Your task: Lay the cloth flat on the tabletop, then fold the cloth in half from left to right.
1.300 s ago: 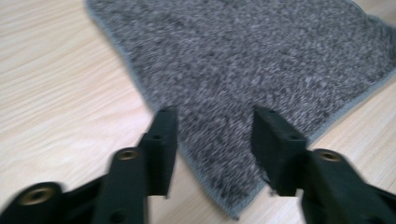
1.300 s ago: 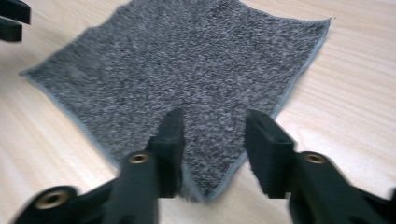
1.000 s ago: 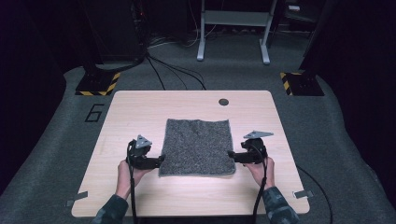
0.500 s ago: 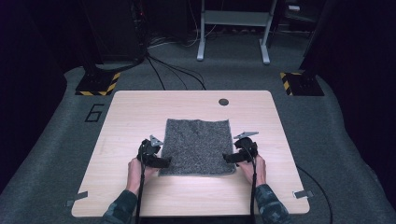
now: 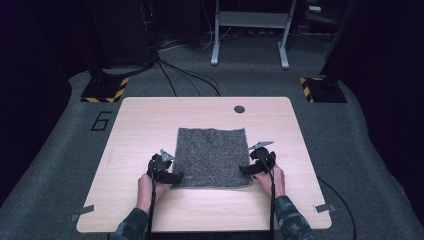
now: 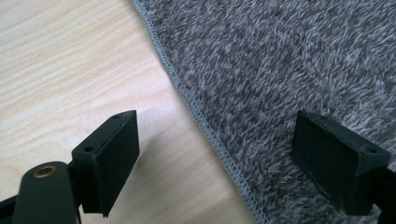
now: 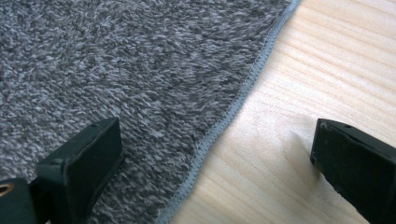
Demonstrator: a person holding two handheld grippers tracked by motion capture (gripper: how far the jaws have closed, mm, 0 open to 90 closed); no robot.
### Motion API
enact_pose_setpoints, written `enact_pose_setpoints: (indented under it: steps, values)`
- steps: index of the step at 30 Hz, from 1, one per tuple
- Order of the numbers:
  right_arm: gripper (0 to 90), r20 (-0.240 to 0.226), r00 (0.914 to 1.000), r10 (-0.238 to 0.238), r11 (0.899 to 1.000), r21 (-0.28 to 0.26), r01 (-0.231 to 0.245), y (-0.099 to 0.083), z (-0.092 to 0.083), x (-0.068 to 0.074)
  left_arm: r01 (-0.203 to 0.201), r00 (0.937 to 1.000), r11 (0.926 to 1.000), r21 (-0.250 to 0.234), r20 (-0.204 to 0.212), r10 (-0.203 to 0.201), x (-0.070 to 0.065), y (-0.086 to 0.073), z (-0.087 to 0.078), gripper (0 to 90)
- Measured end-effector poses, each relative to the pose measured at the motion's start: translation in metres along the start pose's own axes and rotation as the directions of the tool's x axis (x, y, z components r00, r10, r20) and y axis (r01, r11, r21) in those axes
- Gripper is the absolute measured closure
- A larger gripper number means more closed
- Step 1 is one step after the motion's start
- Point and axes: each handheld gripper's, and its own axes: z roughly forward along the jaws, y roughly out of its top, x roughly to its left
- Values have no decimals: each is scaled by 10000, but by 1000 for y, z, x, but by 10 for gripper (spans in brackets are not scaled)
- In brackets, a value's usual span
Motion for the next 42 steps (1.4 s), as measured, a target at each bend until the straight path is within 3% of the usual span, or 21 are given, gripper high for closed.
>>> enact_pose_setpoints:
  steps: [4,11,28,30,33,35,42]
  values:
    - [8,21,10000,83,10000,-21,-83,-2,-1,-1,228,9997,9997,-118,57,-228,-4,-5,-2,152]
    - [1,-68,10000,-10,10000,-24,10,-7,-4,-2,236,9996,9997,-89,149,-235,-5,-9,-5,151]
    - [0,-1,10000,-46,10000,-7,46,-15,-10,4,-12,9996,9999,150,280,8,-8,-11,-11,143]
    - [0,-26,10000,55,10000,42,-55,-14,-11,4,75,9992,10000,0,399,-75,-5,-11,-14,123]
    - [0,-239,9995,203,9995,-248,-209,-10,-18,1,525,9967,9982,-290,631,-506,3,-7,-22,112]
    - [0,-332,9990,305,9987,-408,-318,-7,-24,5,551,9968,9980,-312,592,-532,9,-2,-25,108]
    - [2,-727,9970,-258,9978,-626,212,4,-33,25,918,9929,9954,-278,789,-893,26,13,-22,98]
